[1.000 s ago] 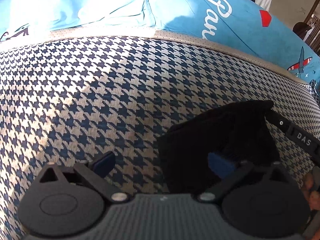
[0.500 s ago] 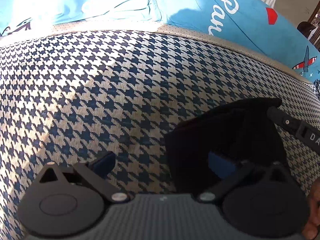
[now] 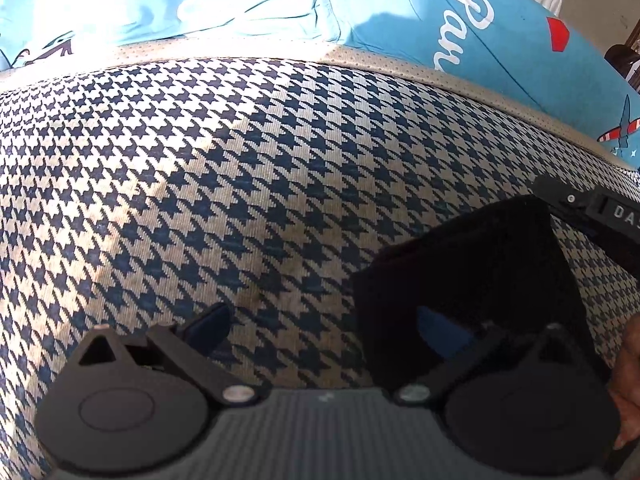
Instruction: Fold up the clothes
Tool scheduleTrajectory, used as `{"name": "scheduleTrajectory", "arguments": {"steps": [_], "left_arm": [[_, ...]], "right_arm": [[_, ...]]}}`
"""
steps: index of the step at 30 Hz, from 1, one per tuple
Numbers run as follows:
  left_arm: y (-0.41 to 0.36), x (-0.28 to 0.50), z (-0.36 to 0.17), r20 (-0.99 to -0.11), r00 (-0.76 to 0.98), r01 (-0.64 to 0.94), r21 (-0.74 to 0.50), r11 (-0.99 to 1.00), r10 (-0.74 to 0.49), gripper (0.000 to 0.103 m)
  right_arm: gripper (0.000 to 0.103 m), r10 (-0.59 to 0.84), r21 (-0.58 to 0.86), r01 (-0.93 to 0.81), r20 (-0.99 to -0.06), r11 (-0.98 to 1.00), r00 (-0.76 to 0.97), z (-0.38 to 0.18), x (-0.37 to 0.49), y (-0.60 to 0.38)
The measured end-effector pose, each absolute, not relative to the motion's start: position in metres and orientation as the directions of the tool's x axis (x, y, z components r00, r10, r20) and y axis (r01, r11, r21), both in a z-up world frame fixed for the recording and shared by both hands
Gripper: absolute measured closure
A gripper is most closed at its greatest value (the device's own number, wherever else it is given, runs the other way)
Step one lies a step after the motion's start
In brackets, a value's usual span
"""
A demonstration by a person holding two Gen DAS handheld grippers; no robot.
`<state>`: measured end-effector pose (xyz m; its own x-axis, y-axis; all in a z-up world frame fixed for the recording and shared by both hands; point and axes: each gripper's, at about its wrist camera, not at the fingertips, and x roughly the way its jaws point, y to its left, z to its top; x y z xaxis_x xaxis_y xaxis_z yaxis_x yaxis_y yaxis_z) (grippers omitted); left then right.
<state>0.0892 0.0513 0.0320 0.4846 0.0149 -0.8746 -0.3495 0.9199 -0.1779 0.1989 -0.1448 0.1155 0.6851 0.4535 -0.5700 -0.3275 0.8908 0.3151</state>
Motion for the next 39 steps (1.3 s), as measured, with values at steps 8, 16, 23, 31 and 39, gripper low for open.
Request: {"name": "scheduleTrajectory", "arguments": {"steps": [8, 16, 23, 31, 39], "left_arm": [[0.051, 0.091, 0.035, -0.868, 0.494, -0.361, -0.160, 0.919, 0.043, 0.001], [0.051, 0.089, 0.039, -0.864, 0.500, -0.357, -0.144, 0.923, 0.058, 0.001], [0.050, 0.090, 0.038, -0.866, 0.496, -0.353, -0.140, 0.925, 0.059, 0.001], [0.049, 0.090, 0.036, -0.867, 0.494, -0.352, -0.142, 0.925, 0.054, 0.001], [0.050, 0.086, 0.040, -0.862, 0.504, -0.349, -0.150, 0.925, 0.051, 0.001]], "right_arm": [[0.076, 0.563, 0.207, -0.557, -0.563, 0.804, 0.604, 0.133, 0.150, -0.145], [0.067, 0.565, 0.009, -0.708, -0.611, 0.706, 0.555, 0.114, 0.096, -0.148], [0.064, 0.496, -0.187, -0.736, -0.629, 0.651, 0.599, 0.091, 0.082, -0.132], [0.083, 0.440, -0.357, -0.692, -0.571, 0.627, 0.693, 0.080, 0.076, -0.116], [0.097, 0.367, -0.325, -0.546, -0.473, 0.772, 0.801, 0.101, 0.107, -0.136]]}}
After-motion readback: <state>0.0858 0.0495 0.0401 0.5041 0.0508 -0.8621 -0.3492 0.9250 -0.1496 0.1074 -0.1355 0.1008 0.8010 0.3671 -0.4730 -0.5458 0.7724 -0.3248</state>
